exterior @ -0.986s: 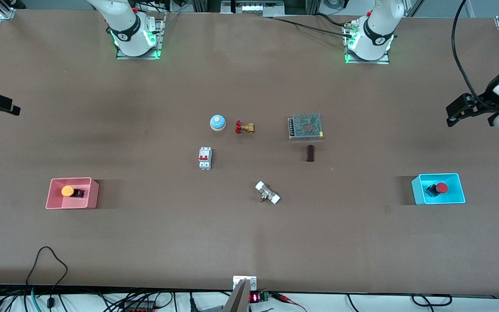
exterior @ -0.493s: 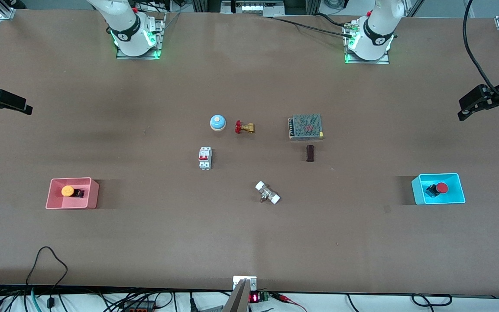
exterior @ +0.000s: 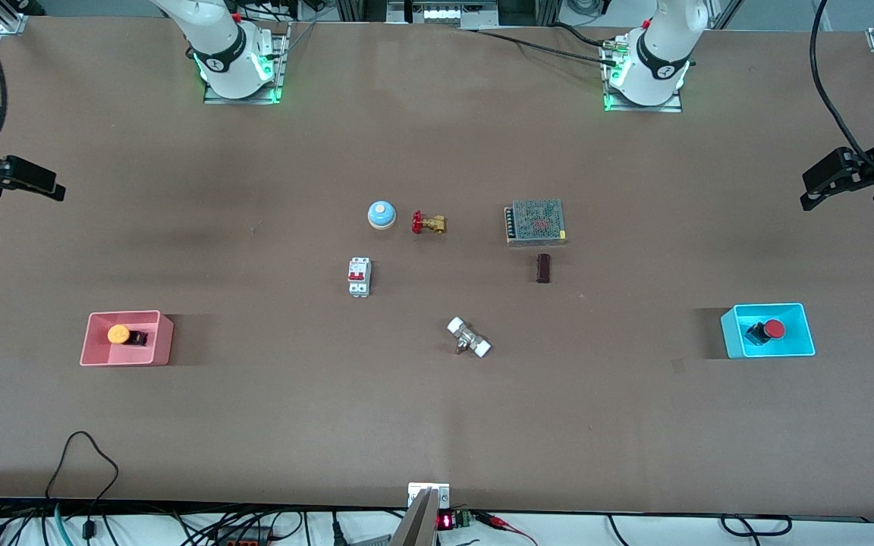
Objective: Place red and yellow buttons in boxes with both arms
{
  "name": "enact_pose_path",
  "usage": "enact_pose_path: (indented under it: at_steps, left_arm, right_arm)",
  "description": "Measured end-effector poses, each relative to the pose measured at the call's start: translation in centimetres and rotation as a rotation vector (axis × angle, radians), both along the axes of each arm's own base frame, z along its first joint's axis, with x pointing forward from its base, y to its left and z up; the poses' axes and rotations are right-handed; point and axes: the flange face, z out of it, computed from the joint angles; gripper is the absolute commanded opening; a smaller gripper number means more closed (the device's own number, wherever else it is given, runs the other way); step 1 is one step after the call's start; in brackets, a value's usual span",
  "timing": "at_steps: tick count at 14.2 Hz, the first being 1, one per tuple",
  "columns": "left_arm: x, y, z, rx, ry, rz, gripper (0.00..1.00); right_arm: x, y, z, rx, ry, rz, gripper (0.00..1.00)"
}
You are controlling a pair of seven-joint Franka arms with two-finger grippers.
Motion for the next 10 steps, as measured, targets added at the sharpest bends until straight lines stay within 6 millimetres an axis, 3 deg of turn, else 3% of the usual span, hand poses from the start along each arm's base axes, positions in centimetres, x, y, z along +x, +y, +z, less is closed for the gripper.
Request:
enact_pose_path:
  at_steps: [10]
  left_arm:
    - [-0.4, -0.1, 0.4, 0.001, 0.002, -0.003, 1.00]
  right_arm:
    - [-1.8, -0.7, 2.0, 0.004, -0.030, -0.009, 1.00]
